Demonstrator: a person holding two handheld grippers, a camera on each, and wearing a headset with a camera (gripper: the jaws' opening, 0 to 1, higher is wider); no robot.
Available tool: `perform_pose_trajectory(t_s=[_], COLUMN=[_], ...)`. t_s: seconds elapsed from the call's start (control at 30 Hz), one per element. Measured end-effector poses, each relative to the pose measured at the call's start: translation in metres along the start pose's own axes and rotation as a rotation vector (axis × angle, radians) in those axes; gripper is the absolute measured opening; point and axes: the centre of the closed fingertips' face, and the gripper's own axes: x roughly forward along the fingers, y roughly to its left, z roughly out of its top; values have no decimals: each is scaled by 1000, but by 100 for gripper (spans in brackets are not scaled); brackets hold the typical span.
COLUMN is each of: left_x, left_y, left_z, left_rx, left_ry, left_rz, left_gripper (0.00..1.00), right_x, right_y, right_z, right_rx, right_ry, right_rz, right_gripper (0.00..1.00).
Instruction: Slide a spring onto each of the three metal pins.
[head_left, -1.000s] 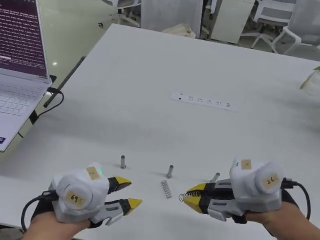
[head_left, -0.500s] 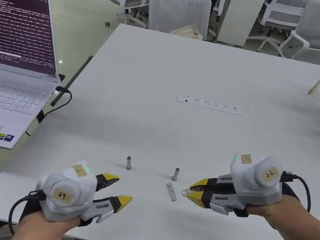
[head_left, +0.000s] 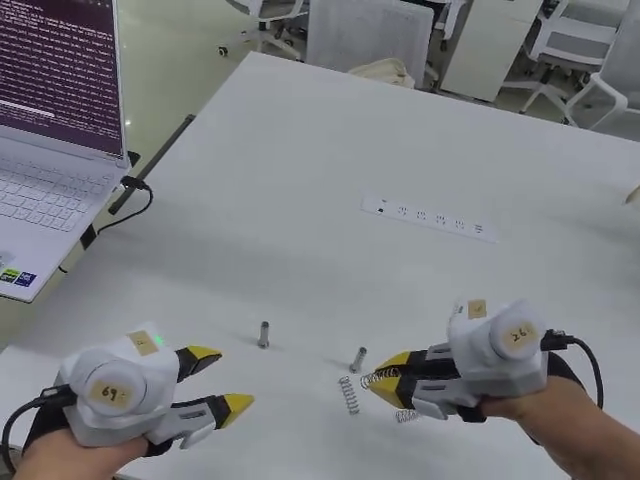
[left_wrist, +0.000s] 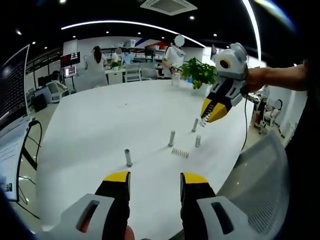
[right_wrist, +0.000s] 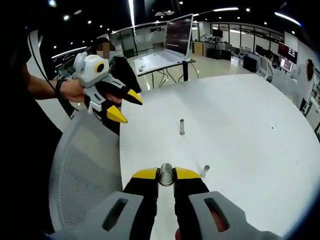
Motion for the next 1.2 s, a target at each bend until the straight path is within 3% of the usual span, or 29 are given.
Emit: perform_pose_trajectory(t_s=[0.33,1.2], left_x=[-5,-11], left_y=[13,21], left_z=[-3,-17], left_rx=[-21,-83], left_ry=[-5,1], left_rz=[21,49], left_gripper=[38,54], right_x=[15,71], right_y=[-8,-22], right_z=[13,53], right_rx=[-36,-122], right_ry=[29,75], right_rz=[6,37], right_gripper=[9,9])
